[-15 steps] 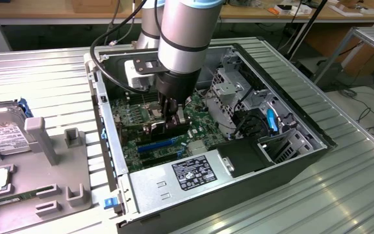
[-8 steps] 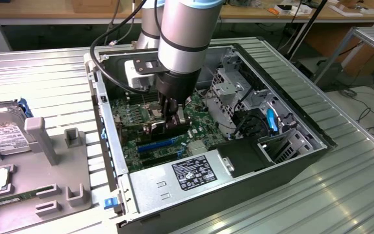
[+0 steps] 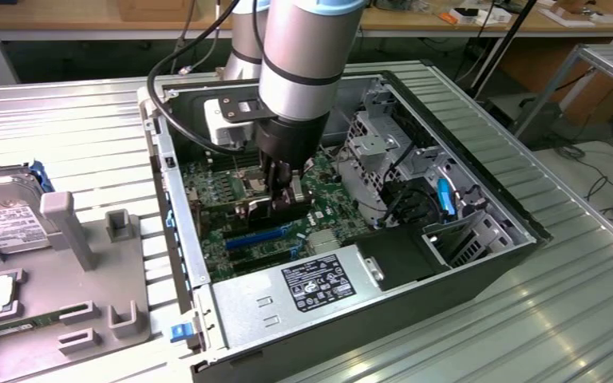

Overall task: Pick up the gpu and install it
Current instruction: 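Insert the gpu into the slot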

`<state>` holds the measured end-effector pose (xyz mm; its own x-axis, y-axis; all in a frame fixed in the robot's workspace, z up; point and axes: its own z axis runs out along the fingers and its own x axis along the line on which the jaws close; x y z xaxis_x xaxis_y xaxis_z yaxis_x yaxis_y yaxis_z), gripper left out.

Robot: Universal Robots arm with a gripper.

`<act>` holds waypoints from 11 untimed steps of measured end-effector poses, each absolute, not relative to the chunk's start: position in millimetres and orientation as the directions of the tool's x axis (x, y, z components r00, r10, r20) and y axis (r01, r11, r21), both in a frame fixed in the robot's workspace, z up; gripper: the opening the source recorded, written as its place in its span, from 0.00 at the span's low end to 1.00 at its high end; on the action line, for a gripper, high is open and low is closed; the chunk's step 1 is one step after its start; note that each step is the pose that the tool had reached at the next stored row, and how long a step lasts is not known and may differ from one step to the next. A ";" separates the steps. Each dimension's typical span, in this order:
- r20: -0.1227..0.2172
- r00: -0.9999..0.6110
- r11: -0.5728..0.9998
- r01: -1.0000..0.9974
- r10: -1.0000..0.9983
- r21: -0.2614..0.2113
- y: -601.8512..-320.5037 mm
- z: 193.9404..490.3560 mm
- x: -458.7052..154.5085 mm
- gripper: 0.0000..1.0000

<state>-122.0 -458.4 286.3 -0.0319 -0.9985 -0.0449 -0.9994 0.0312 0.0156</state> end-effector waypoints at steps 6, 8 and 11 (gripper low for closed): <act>-0.046 -0.031 0.031 -0.999 -0.998 0.015 -458.4 286.2 -122.6 0.27; -0.046 -0.031 0.031 -0.999 -0.998 0.014 -458.4 286.2 -123.3 0.27; -0.046 -0.031 0.031 -0.999 -0.998 0.014 -458.4 286.2 -124.2 0.27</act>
